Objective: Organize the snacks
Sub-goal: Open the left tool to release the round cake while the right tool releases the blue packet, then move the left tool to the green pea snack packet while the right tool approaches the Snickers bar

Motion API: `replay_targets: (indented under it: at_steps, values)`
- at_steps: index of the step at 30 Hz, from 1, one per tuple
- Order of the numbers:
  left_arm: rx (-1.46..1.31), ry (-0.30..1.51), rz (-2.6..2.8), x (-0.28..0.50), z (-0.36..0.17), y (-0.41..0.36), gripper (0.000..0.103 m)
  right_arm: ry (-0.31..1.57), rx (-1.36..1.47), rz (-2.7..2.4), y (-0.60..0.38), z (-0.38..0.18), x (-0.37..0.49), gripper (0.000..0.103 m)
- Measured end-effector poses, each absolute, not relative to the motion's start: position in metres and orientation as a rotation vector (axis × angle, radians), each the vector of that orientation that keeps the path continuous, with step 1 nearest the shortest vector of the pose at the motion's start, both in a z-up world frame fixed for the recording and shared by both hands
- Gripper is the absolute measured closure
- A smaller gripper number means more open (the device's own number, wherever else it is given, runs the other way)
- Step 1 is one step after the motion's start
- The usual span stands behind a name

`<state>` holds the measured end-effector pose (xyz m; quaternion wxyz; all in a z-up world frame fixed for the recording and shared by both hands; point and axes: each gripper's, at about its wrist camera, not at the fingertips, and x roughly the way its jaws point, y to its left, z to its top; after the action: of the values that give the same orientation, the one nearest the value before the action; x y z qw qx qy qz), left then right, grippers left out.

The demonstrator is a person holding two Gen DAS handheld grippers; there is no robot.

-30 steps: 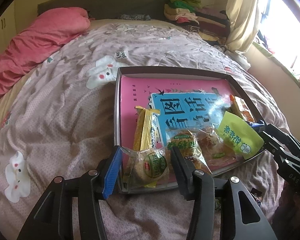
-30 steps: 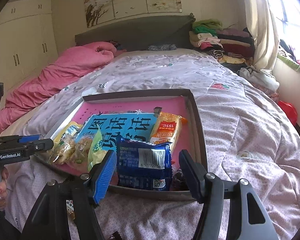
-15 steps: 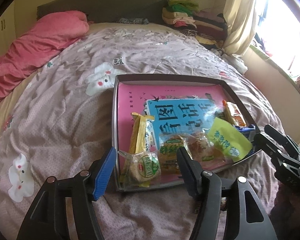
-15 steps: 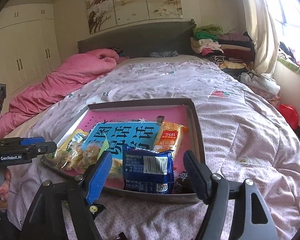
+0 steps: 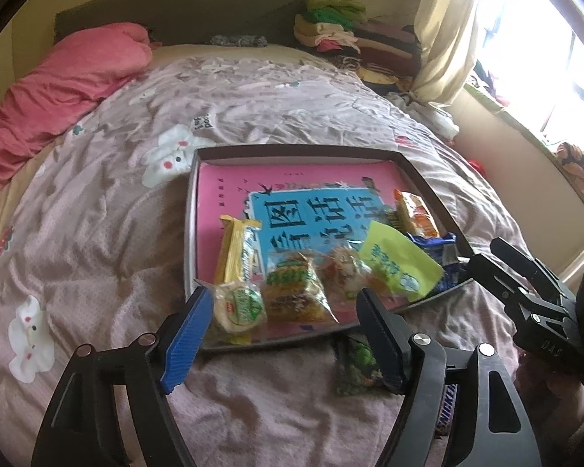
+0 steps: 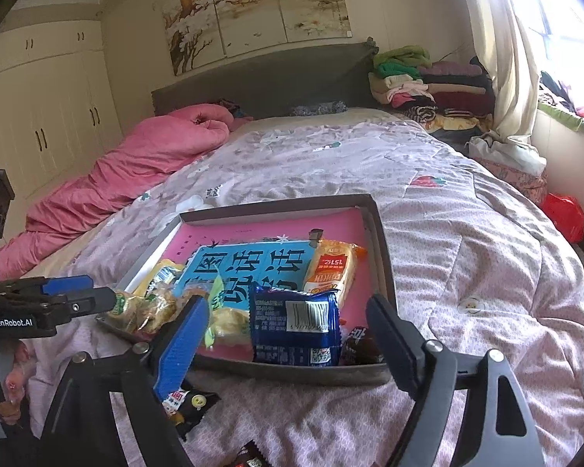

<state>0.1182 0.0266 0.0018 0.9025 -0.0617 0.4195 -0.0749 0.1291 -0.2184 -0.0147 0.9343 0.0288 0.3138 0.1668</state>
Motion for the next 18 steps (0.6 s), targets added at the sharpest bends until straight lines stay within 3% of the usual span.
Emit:
replay_targets:
  at_steps: [18]
  values:
    - [-0.092,0.903,-0.208,0.099,-0.002,0.013,0.025,0.74,0.102,0.355,-0.219,-0.015,0.105,0.016]
